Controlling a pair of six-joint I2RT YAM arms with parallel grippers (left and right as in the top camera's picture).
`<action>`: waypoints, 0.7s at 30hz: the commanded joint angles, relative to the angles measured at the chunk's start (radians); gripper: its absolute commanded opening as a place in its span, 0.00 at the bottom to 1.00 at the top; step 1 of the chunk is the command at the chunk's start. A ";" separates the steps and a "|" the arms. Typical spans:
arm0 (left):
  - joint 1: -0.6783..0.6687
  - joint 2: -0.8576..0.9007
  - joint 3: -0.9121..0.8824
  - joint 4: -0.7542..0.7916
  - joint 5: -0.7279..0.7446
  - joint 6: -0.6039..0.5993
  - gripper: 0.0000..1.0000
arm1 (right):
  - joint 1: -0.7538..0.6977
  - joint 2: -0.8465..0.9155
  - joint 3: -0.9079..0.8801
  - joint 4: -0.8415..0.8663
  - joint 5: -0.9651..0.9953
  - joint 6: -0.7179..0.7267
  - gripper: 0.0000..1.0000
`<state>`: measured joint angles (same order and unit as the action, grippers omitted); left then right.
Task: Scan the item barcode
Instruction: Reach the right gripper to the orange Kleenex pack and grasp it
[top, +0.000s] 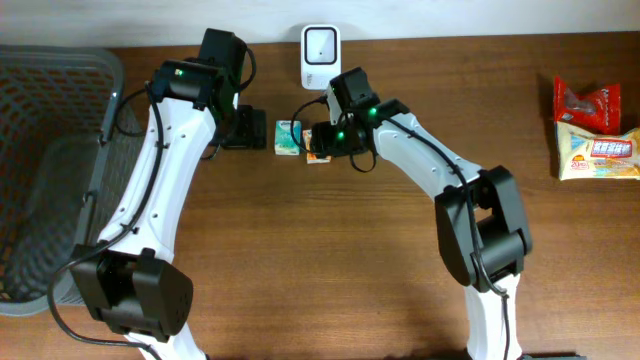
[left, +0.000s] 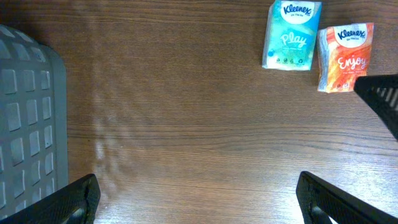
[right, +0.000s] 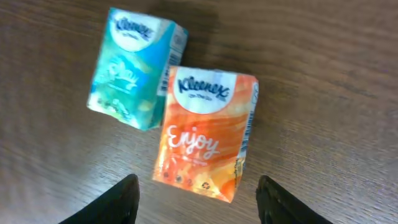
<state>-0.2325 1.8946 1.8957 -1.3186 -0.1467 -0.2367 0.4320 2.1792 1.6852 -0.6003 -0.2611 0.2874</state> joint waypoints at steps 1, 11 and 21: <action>0.006 0.002 0.000 0.001 0.000 -0.013 0.99 | 0.001 0.051 0.002 0.007 0.014 0.014 0.59; 0.006 0.002 0.000 0.001 0.000 -0.013 0.99 | 0.038 0.097 0.002 0.013 0.176 -0.042 0.50; 0.006 0.002 0.000 0.001 0.000 -0.013 0.99 | 0.018 -0.019 0.003 -0.219 0.568 0.089 0.51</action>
<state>-0.2325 1.8950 1.8957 -1.3193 -0.1467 -0.2367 0.4644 2.2223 1.7096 -0.7940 0.2008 0.3641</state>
